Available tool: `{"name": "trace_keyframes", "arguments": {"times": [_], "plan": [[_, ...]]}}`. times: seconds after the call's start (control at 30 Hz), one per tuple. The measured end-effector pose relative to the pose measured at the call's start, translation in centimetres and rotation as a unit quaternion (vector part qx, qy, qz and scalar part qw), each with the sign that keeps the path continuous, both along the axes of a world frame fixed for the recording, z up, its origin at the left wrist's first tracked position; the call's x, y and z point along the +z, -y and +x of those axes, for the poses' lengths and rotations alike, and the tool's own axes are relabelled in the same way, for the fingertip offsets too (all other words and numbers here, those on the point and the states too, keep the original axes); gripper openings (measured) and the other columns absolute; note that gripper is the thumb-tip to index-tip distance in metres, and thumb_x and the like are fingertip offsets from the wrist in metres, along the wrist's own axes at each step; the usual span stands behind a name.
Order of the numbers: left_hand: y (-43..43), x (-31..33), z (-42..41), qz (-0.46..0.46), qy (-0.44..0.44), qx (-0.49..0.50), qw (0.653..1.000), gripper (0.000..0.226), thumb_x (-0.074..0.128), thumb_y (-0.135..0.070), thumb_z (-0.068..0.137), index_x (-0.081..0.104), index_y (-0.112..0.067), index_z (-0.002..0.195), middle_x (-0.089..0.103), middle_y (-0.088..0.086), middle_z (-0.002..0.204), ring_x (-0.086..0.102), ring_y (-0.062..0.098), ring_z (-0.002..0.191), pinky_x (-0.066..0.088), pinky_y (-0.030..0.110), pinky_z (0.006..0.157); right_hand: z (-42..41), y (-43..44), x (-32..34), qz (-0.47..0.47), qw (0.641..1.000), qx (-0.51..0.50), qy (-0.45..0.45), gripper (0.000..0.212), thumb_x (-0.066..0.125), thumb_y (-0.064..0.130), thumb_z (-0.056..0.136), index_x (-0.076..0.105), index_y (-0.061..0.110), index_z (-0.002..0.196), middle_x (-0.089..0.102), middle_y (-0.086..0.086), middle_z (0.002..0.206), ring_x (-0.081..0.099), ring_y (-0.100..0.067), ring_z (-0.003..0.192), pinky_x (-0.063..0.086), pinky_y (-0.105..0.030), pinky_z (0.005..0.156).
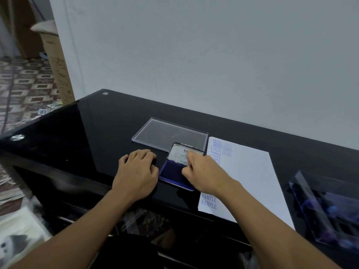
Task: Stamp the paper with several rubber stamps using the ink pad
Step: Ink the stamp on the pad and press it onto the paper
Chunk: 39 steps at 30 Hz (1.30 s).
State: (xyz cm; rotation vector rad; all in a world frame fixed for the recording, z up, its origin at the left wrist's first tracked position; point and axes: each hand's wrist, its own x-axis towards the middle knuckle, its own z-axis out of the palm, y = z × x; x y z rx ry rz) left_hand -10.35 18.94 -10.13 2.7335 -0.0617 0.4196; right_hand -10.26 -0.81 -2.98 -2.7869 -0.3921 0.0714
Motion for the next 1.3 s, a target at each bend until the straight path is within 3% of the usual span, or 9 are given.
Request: {"name": "trace_keyframes", "arguments": {"times": [0.13, 0.33, 0.5, 0.8, 1.1, 1.3], "plan": [[0.0, 0.1, 0.0, 0.003, -0.002, -0.001, 1.0, 0.033, 0.043, -0.029, 0.095, 0.055, -0.028, 0.125, 0.048, -0.012, 0.142, 0.039, 0.01, 0.135, 0.023, 0.043, 0.116, 0.1, -0.3, -0.2, -0.003, 1.0, -0.003, 0.004, 0.02, 0.045, 0.028, 0.096, 0.037, 0.022, 0.079, 0.057, -0.004, 0.078, 0.054, -0.022, 0.067, 0.043, -0.035, 0.055], [0.1, 0.3, -0.1, 0.002, -0.004, 0.0, 1.0, 0.032, 0.043, -0.029, 0.095, 0.055, -0.027, 0.125, 0.048, -0.011, 0.141, 0.039, 0.011, 0.135, 0.023, 0.043, 0.116, 0.0, -0.5, -0.1, -0.01, 1.0, -0.006, 0.008, 0.028, 0.045, 0.027, 0.098, 0.031, 0.025, 0.074, 0.049, 0.001, 0.072, 0.047, -0.016, 0.061, 0.032, -0.029, 0.05], [0.1, 0.2, -0.1, 0.0, -0.002, 0.001, 1.0, 0.033, 0.044, -0.029, 0.095, 0.056, -0.027, 0.125, 0.049, -0.011, 0.142, 0.039, 0.011, 0.135, 0.023, 0.043, 0.116, -0.3, 0.0, -0.3, 0.024, 1.0, -0.013, -0.002, 0.02, 0.045, 0.025, 0.096, 0.036, 0.02, 0.079, 0.055, -0.004, 0.075, 0.048, -0.02, 0.061, 0.038, -0.032, 0.052], [0.2, 0.2, -0.2, 0.0, -0.002, 0.002, 1.0, 0.034, 0.044, -0.028, 0.095, 0.056, -0.025, 0.127, 0.049, -0.01, 0.143, 0.04, 0.012, 0.136, 0.023, 0.044, 0.117, 0.1, -1.1, 0.2, -0.008, 1.0, -0.014, -0.015, 0.021, 0.045, 0.026, 0.098, 0.035, 0.022, 0.08, 0.048, -0.001, 0.078, 0.05, -0.019, 0.067, 0.037, -0.031, 0.052], [0.2, 0.2, -0.1, -0.002, -0.004, 0.003, 1.0, 0.034, 0.044, -0.028, 0.095, 0.056, -0.026, 0.127, 0.049, -0.01, 0.143, 0.039, 0.011, 0.136, 0.022, 0.044, 0.117, -0.2, -0.3, -0.1, 0.025, 0.999, -0.024, -0.019, 0.024, 0.045, 0.025, 0.098, 0.034, 0.023, 0.077, 0.052, -0.001, 0.076, 0.047, -0.016, 0.062, 0.035, -0.028, 0.052], [0.1, 0.2, -0.2, -0.003, -0.004, 0.0, 1.0, 0.035, 0.044, -0.028, 0.096, 0.056, -0.026, 0.128, 0.048, -0.01, 0.144, 0.038, 0.011, 0.137, 0.022, 0.043, 0.117, 0.1, -1.5, 0.3, -0.013, 0.999, -0.024, -0.02, 0.013, 0.045, 0.025, 0.096, 0.041, 0.018, 0.086, 0.05, -0.006, 0.086, 0.053, -0.027, 0.075, 0.041, -0.034, 0.06]]}}
